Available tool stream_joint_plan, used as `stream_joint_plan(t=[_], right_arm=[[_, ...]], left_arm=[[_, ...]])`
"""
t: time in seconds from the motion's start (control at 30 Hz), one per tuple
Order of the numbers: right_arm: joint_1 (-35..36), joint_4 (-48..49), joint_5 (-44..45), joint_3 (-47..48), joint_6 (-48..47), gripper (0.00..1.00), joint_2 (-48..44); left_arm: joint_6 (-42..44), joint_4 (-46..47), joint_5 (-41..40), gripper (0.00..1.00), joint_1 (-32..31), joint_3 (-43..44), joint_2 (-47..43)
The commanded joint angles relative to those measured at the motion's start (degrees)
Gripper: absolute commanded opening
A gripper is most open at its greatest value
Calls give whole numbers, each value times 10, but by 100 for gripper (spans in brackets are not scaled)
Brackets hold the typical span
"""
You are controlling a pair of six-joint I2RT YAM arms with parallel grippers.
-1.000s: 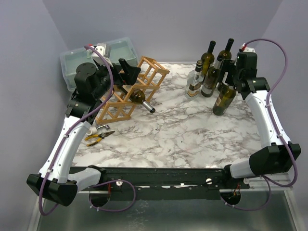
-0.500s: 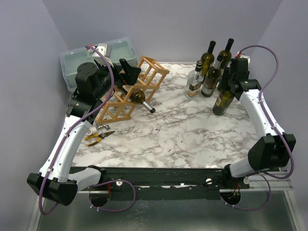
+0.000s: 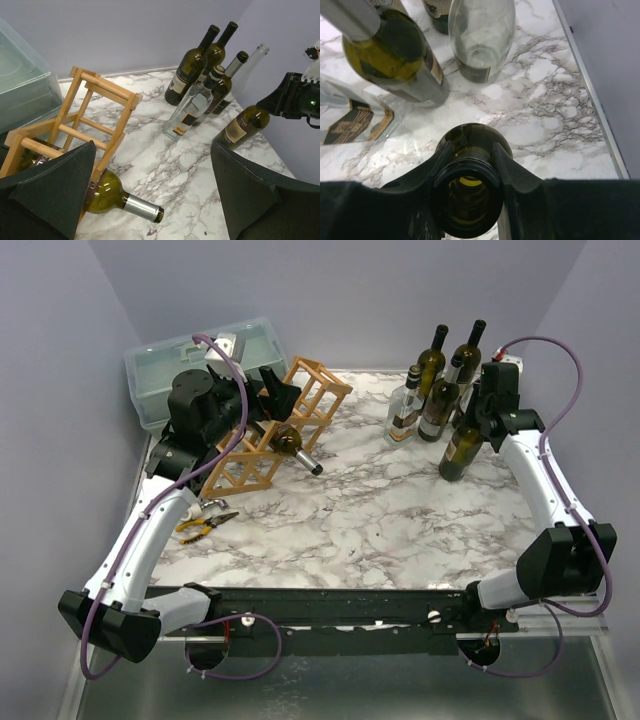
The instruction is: Put the wine bottle on the wine rack
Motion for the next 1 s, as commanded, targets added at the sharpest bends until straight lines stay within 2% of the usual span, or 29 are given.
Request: stream_joint_plan(t=[0.0, 0.33, 0.7, 0.83, 0.97], right_arm=[[6, -14, -58, -8, 1, 1, -41], [7, -9, -263, -27, 30, 1, -85], [7, 29, -383, -72, 86, 1, -128], [6, 43, -423, -86, 105, 1, -140], [7, 47, -434, -92, 113, 1, -153]], left_arm=[[9, 3, 14, 99, -8, -4, 9], [-4, -1, 39, 99, -9, 2, 34], [-20, 1, 106, 99, -30, 18, 80], [-18, 1, 122, 99, -69, 26, 109], [21, 2, 52, 99, -133, 5, 116]])
